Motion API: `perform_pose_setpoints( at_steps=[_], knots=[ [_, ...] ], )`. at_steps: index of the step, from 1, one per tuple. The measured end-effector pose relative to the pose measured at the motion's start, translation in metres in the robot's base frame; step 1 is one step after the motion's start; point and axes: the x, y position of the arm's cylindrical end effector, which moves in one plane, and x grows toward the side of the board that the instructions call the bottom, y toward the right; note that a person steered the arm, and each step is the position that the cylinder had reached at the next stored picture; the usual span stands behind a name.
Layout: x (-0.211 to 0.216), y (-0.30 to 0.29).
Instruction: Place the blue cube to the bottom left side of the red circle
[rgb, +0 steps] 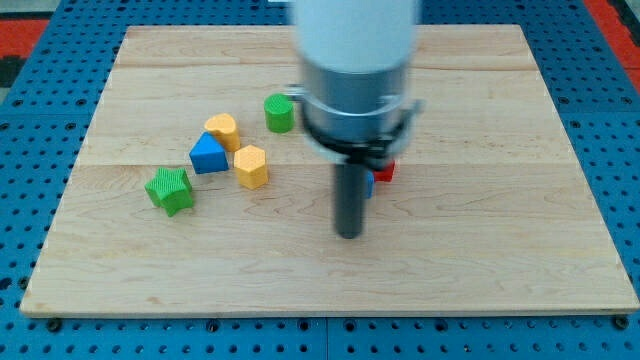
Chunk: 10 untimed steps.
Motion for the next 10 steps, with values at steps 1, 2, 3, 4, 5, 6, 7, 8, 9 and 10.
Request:
perform_pose_setpoints(
  at_steps=[1,2,3,4,5,6,7,8,9,10],
  knots=[
    [-0.005,0.017],
    [-0.018,0.015],
    [-0.038,0.009],
    [-0.045,0.006],
    [-0.047,-0.029],
    [-0.051,-0.042],
    [-0.047,-0.038],
    [-0.018,-0.044],
    [0.002,-0.064],
    [0.011,-0.084]
  ],
)
